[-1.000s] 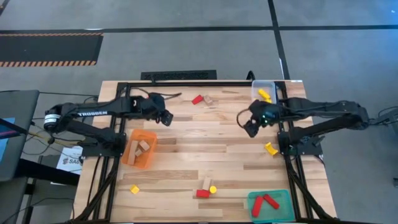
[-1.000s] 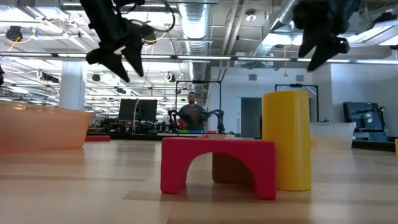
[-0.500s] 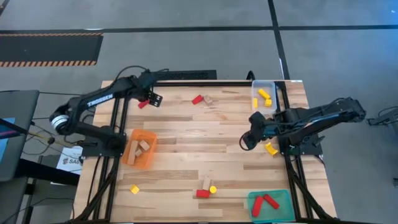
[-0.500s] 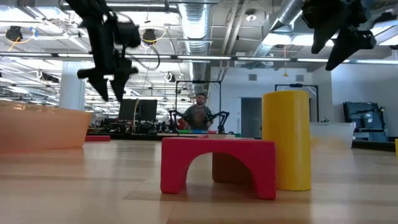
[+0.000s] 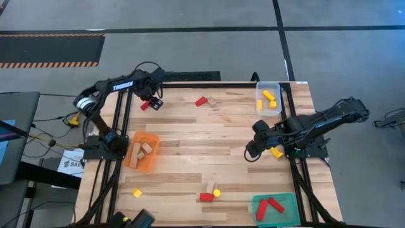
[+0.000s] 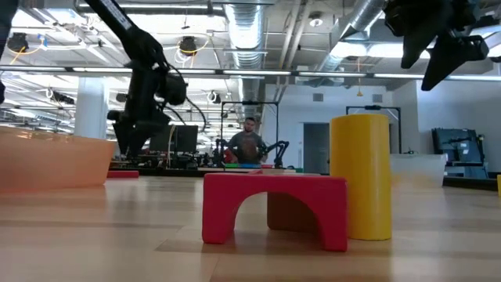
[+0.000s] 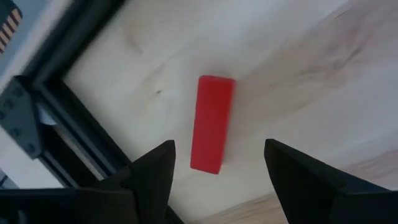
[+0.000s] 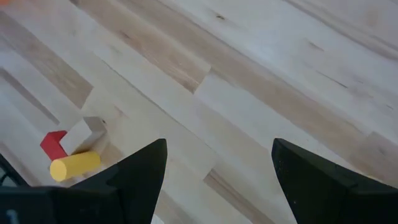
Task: Sort & place blocks by color
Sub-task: Put the red block into the green bin
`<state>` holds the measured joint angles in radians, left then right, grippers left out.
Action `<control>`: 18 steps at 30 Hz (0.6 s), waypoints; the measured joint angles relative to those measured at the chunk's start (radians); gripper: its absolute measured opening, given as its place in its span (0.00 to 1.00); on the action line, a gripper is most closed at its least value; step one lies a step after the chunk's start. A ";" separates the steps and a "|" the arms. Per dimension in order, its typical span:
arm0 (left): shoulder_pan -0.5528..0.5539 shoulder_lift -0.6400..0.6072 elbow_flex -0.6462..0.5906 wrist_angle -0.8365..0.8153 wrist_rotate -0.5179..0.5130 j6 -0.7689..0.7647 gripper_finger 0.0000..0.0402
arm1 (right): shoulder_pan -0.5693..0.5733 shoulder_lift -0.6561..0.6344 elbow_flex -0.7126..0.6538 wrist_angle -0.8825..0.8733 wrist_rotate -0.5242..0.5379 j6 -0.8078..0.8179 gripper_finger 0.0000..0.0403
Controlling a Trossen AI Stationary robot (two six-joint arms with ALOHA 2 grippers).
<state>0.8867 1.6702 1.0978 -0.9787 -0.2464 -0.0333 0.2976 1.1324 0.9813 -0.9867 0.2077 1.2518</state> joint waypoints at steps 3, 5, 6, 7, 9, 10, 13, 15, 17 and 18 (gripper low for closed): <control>0.020 0.062 0.027 -0.018 -0.001 0.014 0.61 | 0.015 0.005 0.000 0.000 0.000 0.001 0.77; 0.036 0.092 0.040 -0.021 0.003 0.026 0.63 | 0.024 0.009 0.000 0.001 0.000 0.009 0.77; 0.041 0.104 0.045 -0.027 0.003 0.035 0.65 | 0.025 0.014 0.000 0.000 0.000 0.010 0.77; 0.045 0.113 0.048 -0.027 0.002 0.043 0.66 | 0.025 0.015 -0.001 -0.003 -0.002 0.011 0.77; 0.057 0.125 0.049 -0.014 0.002 0.069 0.68 | 0.025 0.012 -0.001 -0.003 -0.012 0.008 0.77; 0.062 0.130 0.050 -0.011 0.003 0.082 0.69 | 0.024 0.013 -0.001 -0.003 -0.021 0.008 0.77; 0.088 0.133 0.050 -0.003 0.059 0.104 0.70 | 0.024 0.017 -0.001 -0.005 -0.027 -0.001 0.77; 0.104 0.133 0.050 0.011 0.104 0.114 0.70 | 0.024 0.015 0.000 -0.007 -0.027 -0.003 0.77; 0.120 0.133 0.050 0.007 0.129 0.126 0.69 | 0.024 0.016 0.000 -0.009 -0.028 -0.003 0.77; 0.126 0.137 0.050 0.009 0.141 0.131 0.69 | 0.024 0.016 0.000 -0.008 -0.028 -0.006 0.77</control>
<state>1.0127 1.8070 1.1483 -0.9694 -0.1058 0.0974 0.3218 1.1484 0.9810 -0.9949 0.1799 1.2454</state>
